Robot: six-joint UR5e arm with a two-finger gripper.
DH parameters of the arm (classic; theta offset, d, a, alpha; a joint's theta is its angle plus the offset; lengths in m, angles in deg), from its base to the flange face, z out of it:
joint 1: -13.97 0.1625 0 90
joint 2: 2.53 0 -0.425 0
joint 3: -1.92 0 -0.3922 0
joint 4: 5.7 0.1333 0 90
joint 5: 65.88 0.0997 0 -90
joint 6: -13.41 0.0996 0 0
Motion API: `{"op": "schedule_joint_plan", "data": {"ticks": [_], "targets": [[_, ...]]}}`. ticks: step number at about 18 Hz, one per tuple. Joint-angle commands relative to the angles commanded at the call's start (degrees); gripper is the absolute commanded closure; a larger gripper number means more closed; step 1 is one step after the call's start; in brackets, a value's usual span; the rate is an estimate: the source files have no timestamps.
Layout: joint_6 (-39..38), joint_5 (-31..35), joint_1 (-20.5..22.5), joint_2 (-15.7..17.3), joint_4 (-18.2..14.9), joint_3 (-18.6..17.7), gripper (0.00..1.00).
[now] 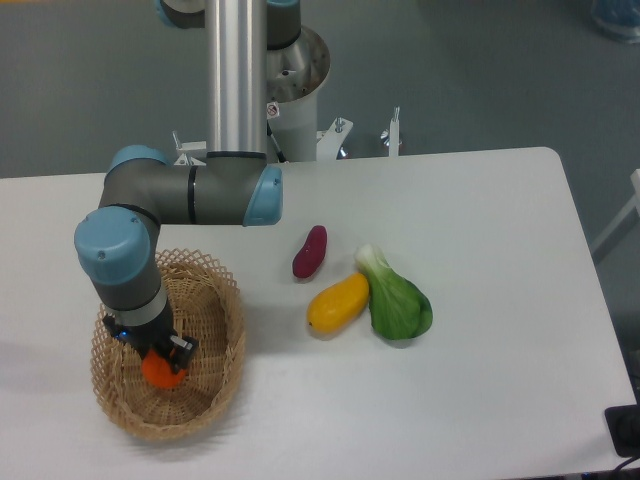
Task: Pick up the orange from the basket
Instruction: 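Lift the orange out of the basket and carry it toward the vegetables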
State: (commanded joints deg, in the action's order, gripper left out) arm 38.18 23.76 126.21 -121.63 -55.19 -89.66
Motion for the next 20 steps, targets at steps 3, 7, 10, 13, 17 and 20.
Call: {"op": "schedule_joint_plan", "data": {"ticks": [3,7,10,13,17,20], "targets": [[5.3,1.0,1.8,3.6,-1.1,0.9,0.55],[11.2,0.9,5.8,6.3,-2.5,1.8,0.55],[18.3,0.5,11.5,8.0,-7.9,4.8,0.55],[26.0,-0.7,17.4,8.4,-12.5,9.1,0.55],[33.0,-3.6,23.8,8.5,-13.2,10.5,0.55],[33.7,-3.7,24.4,8.5,-13.2,10.3,0.55]]}}
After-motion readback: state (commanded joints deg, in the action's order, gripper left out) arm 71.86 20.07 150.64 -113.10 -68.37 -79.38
